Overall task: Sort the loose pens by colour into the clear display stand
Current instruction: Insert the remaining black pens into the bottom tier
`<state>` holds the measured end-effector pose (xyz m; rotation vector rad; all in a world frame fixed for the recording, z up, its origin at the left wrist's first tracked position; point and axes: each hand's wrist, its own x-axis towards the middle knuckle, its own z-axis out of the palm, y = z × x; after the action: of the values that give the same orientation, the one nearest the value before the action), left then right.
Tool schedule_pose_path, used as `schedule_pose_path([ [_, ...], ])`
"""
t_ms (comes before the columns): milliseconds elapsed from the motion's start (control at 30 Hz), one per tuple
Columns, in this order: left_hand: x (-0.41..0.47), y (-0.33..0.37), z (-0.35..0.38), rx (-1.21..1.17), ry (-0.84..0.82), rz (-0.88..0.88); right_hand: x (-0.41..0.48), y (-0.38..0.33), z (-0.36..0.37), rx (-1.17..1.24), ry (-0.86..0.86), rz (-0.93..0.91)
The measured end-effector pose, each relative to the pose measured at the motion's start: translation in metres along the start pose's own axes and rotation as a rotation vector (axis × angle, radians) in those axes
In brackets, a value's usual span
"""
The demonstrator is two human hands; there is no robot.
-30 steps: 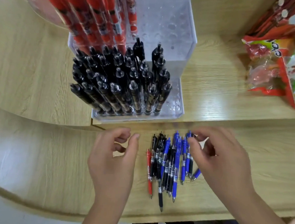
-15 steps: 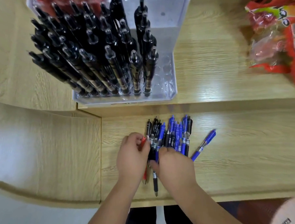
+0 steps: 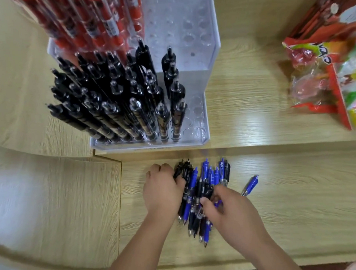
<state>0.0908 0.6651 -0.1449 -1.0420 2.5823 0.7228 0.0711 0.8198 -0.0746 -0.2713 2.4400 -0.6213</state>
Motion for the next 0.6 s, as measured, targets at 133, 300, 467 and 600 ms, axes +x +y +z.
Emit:
schedule_pose_path([
  [133,-0.013,-0.004,-0.029,-0.249,-0.023,0.044,-0.009,-0.003,-0.044,0.298,0.12,-0.088],
  [300,-0.048,-0.004,-0.079,-0.484,0.047,0.294,-0.012,-0.027,-0.092,0.465,0.385,-0.23],
  [467,-0.061,0.021,-0.134,-0.634,0.323,0.49,-0.006,-0.062,-0.126,0.553,0.51,-0.379],
  [600,-0.062,0.041,-0.167,-0.737,0.5,0.672,0.004,-0.089,-0.144,0.534,0.573,-0.511],
])
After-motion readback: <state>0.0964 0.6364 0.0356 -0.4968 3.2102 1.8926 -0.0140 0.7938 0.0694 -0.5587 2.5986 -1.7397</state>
